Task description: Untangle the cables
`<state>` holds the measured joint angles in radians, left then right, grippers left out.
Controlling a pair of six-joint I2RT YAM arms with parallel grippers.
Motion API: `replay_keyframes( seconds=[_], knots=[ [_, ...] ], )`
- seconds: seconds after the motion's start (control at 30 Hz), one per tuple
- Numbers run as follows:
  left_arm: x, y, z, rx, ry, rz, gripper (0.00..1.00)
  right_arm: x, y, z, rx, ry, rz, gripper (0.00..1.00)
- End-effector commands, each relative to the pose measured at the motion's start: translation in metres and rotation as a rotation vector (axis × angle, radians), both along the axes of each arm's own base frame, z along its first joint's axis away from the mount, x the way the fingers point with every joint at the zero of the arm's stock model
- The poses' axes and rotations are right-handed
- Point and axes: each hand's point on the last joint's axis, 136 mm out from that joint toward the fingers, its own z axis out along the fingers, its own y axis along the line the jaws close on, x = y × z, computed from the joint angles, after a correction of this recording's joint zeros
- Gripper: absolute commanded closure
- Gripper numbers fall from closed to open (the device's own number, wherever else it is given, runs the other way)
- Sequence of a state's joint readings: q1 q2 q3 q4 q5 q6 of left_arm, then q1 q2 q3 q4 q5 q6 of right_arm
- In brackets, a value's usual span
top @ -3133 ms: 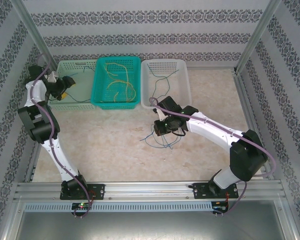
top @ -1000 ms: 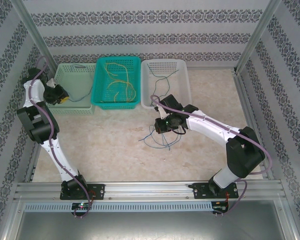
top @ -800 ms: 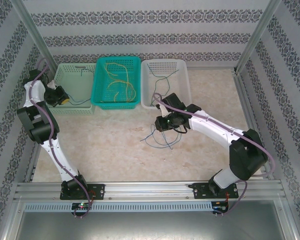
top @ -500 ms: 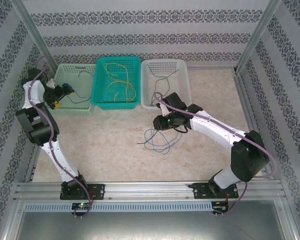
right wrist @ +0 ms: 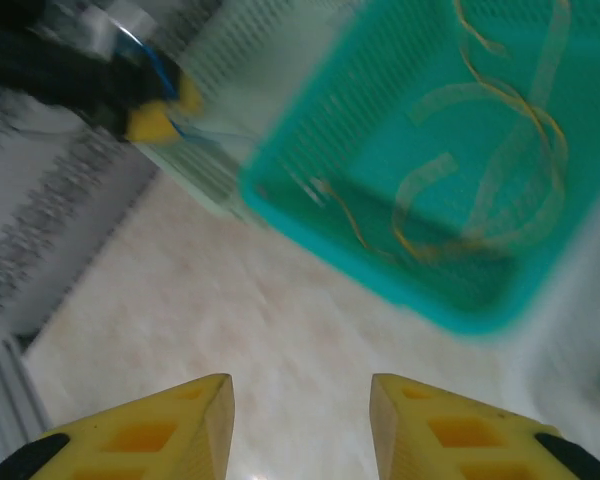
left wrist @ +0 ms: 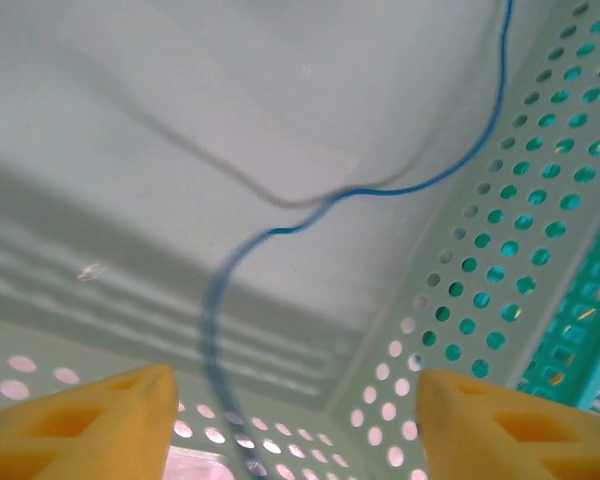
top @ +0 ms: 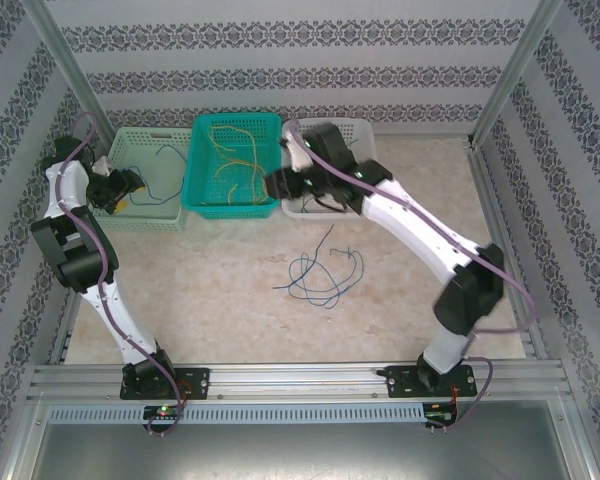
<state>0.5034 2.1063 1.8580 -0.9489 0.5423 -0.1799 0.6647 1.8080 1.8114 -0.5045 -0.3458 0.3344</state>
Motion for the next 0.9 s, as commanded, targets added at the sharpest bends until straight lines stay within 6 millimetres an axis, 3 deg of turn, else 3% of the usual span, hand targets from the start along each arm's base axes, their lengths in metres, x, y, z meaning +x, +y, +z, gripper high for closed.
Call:
replay_keyframes(
  seconds=[0.0,0.07,0.2,0.37,0.5,0.67,0.87],
  knots=[
    [0.004,-0.004,0.018,0.014,-0.067,-0.022,0.45,0.004,0.055,-0.008,0.046,0.009,0.177,0.55],
    [0.006,-0.005,0.019,0.010,-0.076,-0.023,0.48,0.016,0.083,-0.002,0.102,0.009,0.223,0.54],
    [0.007,-0.008,0.021,-0.001,-0.089,-0.034,0.63,0.030,0.128,-0.005,0.192,0.056,0.288,0.54],
    [0.010,-0.016,0.022,-0.020,-0.113,-0.053,0.70,0.039,0.169,-0.016,0.303,0.046,0.276,0.50],
    [0.012,-0.026,0.027,-0.043,-0.137,-0.083,0.74,0.053,0.184,-0.027,0.401,0.121,0.245,0.49],
    [0.009,-0.041,0.036,-0.047,-0.169,-0.121,0.74,0.045,0.200,-0.041,0.421,0.157,0.254,0.48],
    [-0.002,-0.044,0.052,-0.002,-0.198,-0.124,0.75,0.038,0.212,-0.058,0.408,0.171,0.266,0.47]
  ],
)
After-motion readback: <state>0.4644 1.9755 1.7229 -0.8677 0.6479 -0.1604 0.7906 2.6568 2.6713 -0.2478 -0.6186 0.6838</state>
